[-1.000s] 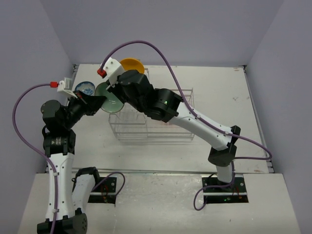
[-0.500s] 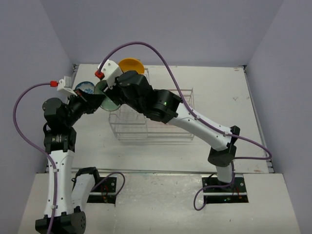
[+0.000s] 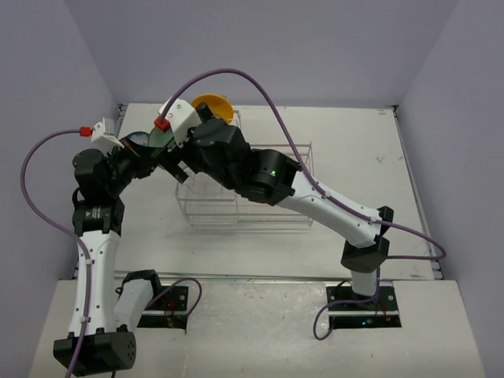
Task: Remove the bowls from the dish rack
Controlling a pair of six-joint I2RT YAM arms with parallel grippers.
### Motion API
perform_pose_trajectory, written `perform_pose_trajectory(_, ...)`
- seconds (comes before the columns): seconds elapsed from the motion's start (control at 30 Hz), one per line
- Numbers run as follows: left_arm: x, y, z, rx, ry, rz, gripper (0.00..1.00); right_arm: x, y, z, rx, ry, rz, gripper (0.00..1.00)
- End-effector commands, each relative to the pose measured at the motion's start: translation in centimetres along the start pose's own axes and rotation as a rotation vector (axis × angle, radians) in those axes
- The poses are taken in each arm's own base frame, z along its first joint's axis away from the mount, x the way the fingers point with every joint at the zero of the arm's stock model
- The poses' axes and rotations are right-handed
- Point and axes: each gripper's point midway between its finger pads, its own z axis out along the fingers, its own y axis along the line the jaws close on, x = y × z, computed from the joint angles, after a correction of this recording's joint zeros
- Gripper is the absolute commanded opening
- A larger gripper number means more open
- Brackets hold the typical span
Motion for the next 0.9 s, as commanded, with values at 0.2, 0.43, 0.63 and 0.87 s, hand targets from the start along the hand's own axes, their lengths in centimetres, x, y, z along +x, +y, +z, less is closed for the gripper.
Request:
perform_pose_trajectory(0.2,-9.3,1.5,-1.5,-0.297,-0.258,0.136,0.0,0.3,-6.4,-10.9,0.116,-0.026,0.12,0.97)
perform_pose_trajectory(0.43,-11.3,6.9,-1.3,-0.623,-0.26,0.084,0.0,3.0,-8.3,-12.8,0.161,0.037,0.035,0.96)
perform_pose_trajectory(0.63,-12.1,11.9,2.5,-0.759,-0.161,0.041,0.0,1.9,-9.4,-13.8,0.129,0.012,0.103,0.93)
perform_pose_trajectory(0.87,-12.7,18.2,7.6,-0.799,-0.069,-0.034,0.0,4.2,-8.4,-14.2,0.1,0.072,0.158,0.91)
